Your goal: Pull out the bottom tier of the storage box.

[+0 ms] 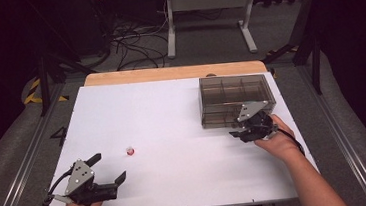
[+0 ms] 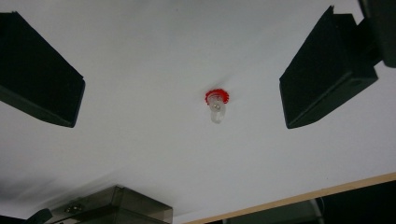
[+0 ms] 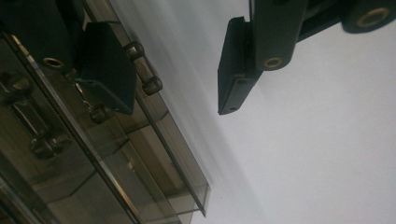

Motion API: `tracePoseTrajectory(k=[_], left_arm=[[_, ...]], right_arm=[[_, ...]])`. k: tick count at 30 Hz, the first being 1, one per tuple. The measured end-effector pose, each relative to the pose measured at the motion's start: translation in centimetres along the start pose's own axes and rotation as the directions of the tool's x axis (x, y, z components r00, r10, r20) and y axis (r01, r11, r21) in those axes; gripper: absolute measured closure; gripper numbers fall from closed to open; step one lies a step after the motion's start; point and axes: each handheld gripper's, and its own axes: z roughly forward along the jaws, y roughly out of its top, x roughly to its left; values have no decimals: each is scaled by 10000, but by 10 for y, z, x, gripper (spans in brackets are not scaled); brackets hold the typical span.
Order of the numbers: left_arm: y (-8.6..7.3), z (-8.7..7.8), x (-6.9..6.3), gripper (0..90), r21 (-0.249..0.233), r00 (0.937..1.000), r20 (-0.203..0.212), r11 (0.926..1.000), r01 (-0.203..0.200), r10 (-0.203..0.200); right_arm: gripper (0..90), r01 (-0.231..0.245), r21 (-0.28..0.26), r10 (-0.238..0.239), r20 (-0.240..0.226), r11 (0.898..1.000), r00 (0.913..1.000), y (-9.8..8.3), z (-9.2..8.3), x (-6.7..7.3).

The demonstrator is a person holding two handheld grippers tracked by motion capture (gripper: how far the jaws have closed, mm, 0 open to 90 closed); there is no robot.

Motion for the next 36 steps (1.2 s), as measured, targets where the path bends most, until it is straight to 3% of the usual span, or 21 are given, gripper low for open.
tracePoseTrajectory(k=[19, 20, 28, 32, 36], left_arm=[[0, 1, 0, 13, 35, 10000, 92, 10000, -11, 10], [0, 1, 0, 13, 51, 10000, 84, 10000, -53, 53], [0, 0, 0, 13, 34, 10000, 74, 10000, -62, 62], [0, 1, 0, 13, 52, 9999, 93, 10000, -52, 52], [0, 1, 0, 13, 50, 9999, 94, 10000, -55, 54]], right_arm=[[488, 404, 552, -428, 441, 9977, 9981, -3, 10, -5], [495, 696, 706, -729, 458, 9951, 9963, -3, 9, -5], [507, 1050, 773, -1106, 724, 9915, 9912, -3, 12, -2], [515, 1415, 1006, -1509, 935, 9848, 9841, -2, 13, 1], [520, 1372, 1020, -1474, 1006, 9853, 9839, -1, 16, 2]])
